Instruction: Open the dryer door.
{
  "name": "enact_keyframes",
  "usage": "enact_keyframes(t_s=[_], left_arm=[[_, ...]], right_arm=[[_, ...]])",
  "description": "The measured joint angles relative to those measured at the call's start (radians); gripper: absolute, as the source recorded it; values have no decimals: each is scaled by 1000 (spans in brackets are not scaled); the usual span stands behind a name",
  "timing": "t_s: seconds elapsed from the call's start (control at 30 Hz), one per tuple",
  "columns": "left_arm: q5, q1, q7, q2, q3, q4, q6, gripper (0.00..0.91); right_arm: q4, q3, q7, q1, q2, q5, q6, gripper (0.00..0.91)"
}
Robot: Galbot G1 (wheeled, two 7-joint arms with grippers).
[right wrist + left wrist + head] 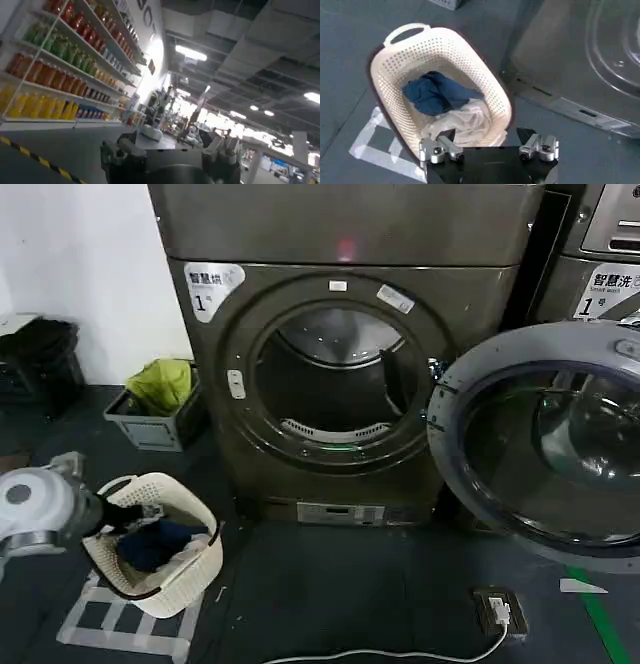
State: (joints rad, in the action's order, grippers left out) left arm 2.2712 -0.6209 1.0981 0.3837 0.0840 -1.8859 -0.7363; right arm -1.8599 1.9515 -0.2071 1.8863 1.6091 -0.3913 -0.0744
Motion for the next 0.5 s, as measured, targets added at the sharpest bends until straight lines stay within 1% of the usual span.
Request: enact_keyframes(t_s=[0.23, 0.5], left_arm=[[5, -4, 0, 3, -2, 31, 0, 907], [13, -4, 1, 3, -2, 35, 0, 907]], right_arm=[[5, 0, 0, -5, 0, 7, 2, 907], [6, 0, 1, -6, 0, 8, 1, 907]])
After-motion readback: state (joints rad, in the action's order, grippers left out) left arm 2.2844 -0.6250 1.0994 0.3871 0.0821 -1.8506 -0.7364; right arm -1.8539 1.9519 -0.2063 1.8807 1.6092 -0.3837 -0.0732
